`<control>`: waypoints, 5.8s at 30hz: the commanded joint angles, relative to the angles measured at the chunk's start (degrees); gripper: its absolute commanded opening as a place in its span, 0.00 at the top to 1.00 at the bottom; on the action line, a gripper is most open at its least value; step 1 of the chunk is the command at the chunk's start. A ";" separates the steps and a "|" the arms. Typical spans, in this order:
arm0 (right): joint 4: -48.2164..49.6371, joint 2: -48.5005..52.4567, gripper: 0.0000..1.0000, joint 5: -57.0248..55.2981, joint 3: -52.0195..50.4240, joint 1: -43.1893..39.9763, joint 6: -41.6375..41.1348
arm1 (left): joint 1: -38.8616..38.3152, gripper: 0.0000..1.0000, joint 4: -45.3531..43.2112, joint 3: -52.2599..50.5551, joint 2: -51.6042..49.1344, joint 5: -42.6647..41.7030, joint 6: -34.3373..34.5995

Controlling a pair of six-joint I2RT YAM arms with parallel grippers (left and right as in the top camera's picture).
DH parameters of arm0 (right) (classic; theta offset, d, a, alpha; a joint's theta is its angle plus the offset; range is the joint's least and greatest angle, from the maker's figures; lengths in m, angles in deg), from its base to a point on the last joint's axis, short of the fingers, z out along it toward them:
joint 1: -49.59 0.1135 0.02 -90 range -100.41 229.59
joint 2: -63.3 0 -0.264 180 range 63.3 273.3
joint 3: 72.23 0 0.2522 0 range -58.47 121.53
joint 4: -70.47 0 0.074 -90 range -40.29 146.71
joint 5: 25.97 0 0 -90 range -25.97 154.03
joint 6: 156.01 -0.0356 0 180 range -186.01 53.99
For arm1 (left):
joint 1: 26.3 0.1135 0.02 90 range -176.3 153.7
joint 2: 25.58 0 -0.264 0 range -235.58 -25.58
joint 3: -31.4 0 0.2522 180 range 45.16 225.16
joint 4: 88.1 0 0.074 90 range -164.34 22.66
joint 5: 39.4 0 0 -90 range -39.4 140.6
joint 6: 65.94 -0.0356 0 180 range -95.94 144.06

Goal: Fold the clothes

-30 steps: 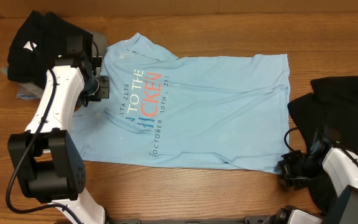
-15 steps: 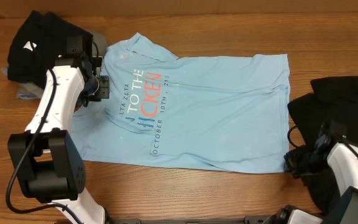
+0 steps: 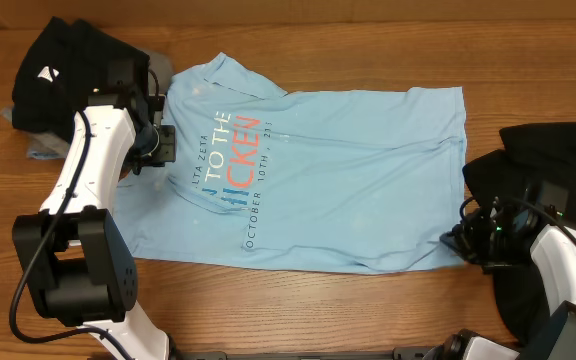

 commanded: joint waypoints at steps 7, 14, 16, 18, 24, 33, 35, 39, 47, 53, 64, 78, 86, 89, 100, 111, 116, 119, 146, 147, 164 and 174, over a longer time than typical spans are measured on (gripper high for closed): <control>1.05 -0.61 0.96 -0.46 1.29 -0.07 -1.70 | 0.35 0.68 1.09 1.44 0.61 1.33 -0.09; 4.07 -0.63 0.96 -0.70 1.29 -0.07 -3.52 | 0.44 0.48 1.25 1.11 0.59 3.48 -0.09; 5.03 -0.63 0.96 0.24 1.29 -0.07 -3.50 | 0.44 0.41 0.92 0.39 0.48 3.48 -0.07; 5.88 -0.63 0.96 1.29 1.29 -0.07 -3.50 | 0.44 0.35 0.59 -0.44 0.17 3.06 -0.02; 6.58 -0.61 0.96 2.19 1.29 -0.07 -3.50 | 0.44 0.34 -5.86 -6.95 -0.48 -0.50 -0.24; 6.54 -0.61 0.96 2.19 1.29 -0.07 -3.50 | 0.44 0.53 -19.43 -14.99 -0.52 -4.17 -2.58; 6.47 -0.63 0.96 2.19 1.29 -0.07 -3.48 | 0.44 0.54 -21.35 -15.63 -0.52 -4.17 -2.69; 6.10 -0.63 0.96 2.19 1.29 -0.07 -3.50 | 0.33 0.55 -22.16 -16.85 -0.61 -4.20 -2.64; 5.90 -0.63 0.96 2.19 1.29 -0.07 -3.50 | 0.37 0.57 -23.87 -18.91 -0.63 -4.15 -3.13; 5.22 -0.63 0.96 2.19 1.29 -0.07 -3.50 | 0.44 0.67 -26.93 -20.76 -0.63 -4.13 -3.13; 5.07 -0.63 0.96 2.19 1.29 -0.07 -3.50 | 0.50 0.96 -23.63 -18.27 -0.44 -4.20 -2.38; 6.88 -0.63 0.96 2.16 2.12 -0.07 -3.50 | 1.11 0.96 -4.61 -2.49 -0.44 -3.98 -2.45; 8.59 -0.63 0.96 2.14 5.90 -0.07 -4.24 | 1.09 0.96 1.84 8.24 -0.44 -3.76 -2.45; 9.68 -0.63 0.96 2.14 7.30 -0.07 -5.51 | 1.07 0.96 2.71 10.91 -0.44 -4.24 -2.45; 9.14 -0.61 0.96 2.16 7.76 -0.07 -7.15 | 1.09 0.70 3.98 3.26 -0.63 -4.20 0.52; 8.46 -0.61 0.96 2.14 7.76 -0.07 -7.15 | 1.18 0.53 -10.47 -14.10 -0.63 -3.96 0.42; 8.46 -0.63 0.96 2.14 7.76 -0.07 -7.15 | 1.09 0.54 -12.35 -14.97 -0.63 -4.02 0.35; 8.46 -0.63 0.96 2.14 7.76 -0.07 -7.15 | 1.07 0.53 -14.21 -17.27 -0.63 -4.22 0.37; 8.50 -0.63 0.96 2.16 7.76 -0.07 -7.19 | 1.07 0.96 -0.42 -2.95 -0.46 -4.04 0.57; 8.50 -0.63 0.96 2.14 7.76 -0.07 -7.19 | 1.07 0.96 0.09 -1.90 -0.46 -4.13 0.57; 10.69 -0.61 0.96 0.42 7.76 -0.07 -9.49 | 1.07 0.96 0.15 7.21 -0.46 -5.29 0.28; 13.51 -0.61 0.96 0.44 7.76 -0.07 -9.49 | 1.03 0.96 -4.44 7.21 -0.46 -5.73 0.31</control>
